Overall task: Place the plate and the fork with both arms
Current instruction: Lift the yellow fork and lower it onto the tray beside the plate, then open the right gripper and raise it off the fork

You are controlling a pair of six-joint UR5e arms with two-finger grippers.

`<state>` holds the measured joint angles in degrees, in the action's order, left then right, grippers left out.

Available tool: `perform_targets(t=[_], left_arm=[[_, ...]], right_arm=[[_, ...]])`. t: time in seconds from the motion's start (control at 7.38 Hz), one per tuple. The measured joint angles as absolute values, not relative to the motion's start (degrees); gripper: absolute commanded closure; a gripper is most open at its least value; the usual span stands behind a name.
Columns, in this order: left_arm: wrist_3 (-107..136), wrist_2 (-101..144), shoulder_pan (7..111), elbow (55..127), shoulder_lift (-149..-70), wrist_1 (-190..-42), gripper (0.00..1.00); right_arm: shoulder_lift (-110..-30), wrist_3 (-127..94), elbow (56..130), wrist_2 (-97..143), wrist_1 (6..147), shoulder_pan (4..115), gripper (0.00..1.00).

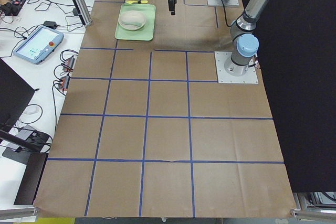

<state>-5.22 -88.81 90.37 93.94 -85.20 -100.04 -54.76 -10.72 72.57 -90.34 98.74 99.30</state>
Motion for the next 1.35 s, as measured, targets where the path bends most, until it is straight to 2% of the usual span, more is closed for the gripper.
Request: perform_targets(t=[0.54, 0.68, 0.81, 0.95, 1.35], left_arm=[[-5.02, -88.83, 90.40, 93.89, -85.18, -97.65, 0.00], [-5.01, -88.83, 90.43, 93.92, -85.19, -96.35, 0.00], [-5.01, -88.80, 90.43, 93.94, -85.20, -95.77, 0.00], [-5.01, -88.76, 90.44, 93.95, -85.36, -95.55, 0.00], [-5.01, -88.63, 90.39, 93.99, -85.92, -95.49, 0.00]], right_arm=[[-51.43, -10.62, 77.19, -90.39, 107.83, 96.98, 0.95], [-50.13, -10.74, 77.25, -90.37, 109.41, 97.00, 0.88], [-49.45, -10.86, 77.09, -90.40, 110.22, 97.02, 0.50], [-49.33, -10.78, 76.81, -90.47, 110.61, 96.94, 0.02], [-50.57, -9.99, 76.40, -90.66, 112.11, 96.14, 0.00]])
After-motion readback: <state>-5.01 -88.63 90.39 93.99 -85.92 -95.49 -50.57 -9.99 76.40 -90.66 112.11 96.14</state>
